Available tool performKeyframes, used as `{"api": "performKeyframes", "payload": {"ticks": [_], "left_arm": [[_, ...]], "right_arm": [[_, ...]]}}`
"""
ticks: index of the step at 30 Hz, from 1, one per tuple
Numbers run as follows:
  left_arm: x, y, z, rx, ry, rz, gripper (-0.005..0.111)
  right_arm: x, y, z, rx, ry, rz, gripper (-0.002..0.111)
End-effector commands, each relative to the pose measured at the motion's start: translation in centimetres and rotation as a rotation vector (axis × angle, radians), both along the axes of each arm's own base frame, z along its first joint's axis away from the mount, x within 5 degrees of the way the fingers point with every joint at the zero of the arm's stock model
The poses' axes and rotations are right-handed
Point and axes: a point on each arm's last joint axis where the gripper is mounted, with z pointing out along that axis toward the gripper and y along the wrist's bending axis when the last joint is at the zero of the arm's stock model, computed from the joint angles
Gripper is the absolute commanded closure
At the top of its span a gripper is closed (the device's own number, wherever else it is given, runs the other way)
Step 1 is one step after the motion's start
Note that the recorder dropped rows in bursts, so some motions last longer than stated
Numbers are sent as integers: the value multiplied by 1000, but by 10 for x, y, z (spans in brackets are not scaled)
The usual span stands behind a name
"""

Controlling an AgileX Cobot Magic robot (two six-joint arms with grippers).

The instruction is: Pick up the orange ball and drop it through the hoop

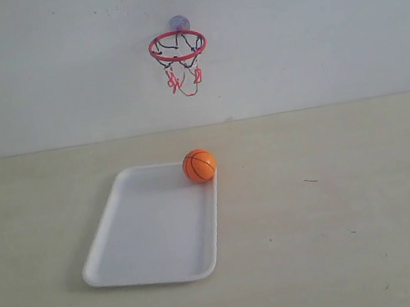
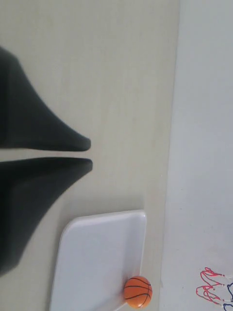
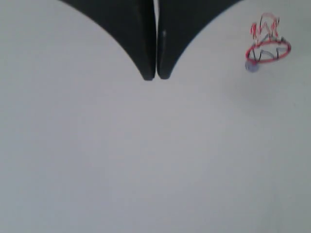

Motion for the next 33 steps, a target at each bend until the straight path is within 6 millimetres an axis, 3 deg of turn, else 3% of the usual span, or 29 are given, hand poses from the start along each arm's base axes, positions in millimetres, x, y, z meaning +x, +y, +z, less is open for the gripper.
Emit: {"api": "performKeyframes", "payload": {"ticks": [1,8,16,21,29,33], "left_arm": [[0,0,0,-14,-12,4,103],[0,0,0,-14,-12,4,103],[0,0,0,-14,-12,4,103],[0,0,0,-14,-12,4,103],[0,0,0,-14,-12,4,103],[0,0,0,-14,-12,4,103]], "right_arm": [[54,6,3,55,257,22,109],[109,11,-11,80,317,8,109],[141,12,-28,101,330,-4,109],[163,19,-55,119,448,7,109],[204,76,-102,-14,640,172,109],[233,110,-114,-80,705,243,109]]}}
